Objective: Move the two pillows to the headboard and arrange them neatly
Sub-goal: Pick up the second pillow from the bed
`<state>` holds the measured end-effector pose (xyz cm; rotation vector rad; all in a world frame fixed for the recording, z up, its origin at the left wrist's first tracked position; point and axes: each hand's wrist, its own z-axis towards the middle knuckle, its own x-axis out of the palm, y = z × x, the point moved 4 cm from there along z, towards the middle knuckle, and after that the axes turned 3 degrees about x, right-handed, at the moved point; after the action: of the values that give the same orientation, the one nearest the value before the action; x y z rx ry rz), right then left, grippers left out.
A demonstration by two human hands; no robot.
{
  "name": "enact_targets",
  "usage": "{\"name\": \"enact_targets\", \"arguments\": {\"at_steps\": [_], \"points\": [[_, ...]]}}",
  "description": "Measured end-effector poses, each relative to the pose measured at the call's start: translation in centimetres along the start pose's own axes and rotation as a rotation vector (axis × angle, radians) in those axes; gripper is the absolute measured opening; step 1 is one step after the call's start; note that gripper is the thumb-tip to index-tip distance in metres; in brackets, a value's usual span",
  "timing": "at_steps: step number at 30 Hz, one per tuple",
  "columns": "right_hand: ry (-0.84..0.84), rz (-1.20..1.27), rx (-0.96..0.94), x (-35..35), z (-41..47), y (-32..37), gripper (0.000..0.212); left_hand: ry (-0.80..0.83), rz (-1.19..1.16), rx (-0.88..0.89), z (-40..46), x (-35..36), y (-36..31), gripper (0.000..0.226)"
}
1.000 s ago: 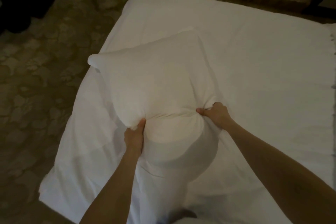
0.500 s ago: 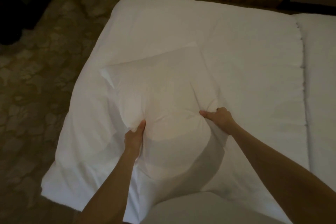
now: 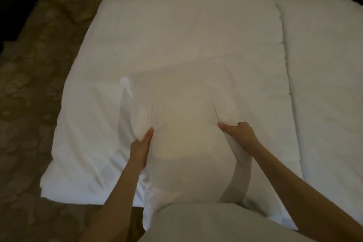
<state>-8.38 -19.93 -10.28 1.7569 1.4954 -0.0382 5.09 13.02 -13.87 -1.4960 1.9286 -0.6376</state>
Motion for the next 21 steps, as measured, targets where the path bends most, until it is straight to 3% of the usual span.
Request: {"name": "enact_targets", "arguments": {"at_steps": [6, 12, 21], "points": [[-0.105, 0.08, -0.082, -4.5, -5.4, -3.5, 0.051, 0.071, 0.065, 0.018, -4.4, 2.1, 1.4, 0.078], [-0.177, 0.194, -0.149, -10.6, -8.4, -9.3, 0.048, 0.093, 0.138, 0.104, -10.2, 7.7, 1.3, 0.084], [-0.165, 0.298, -0.151, -22.5, -11.2, -23.2, 0.039, 0.044, 0.154, 0.124, -22.5, 19.7, 9.1, 0.076]]}}
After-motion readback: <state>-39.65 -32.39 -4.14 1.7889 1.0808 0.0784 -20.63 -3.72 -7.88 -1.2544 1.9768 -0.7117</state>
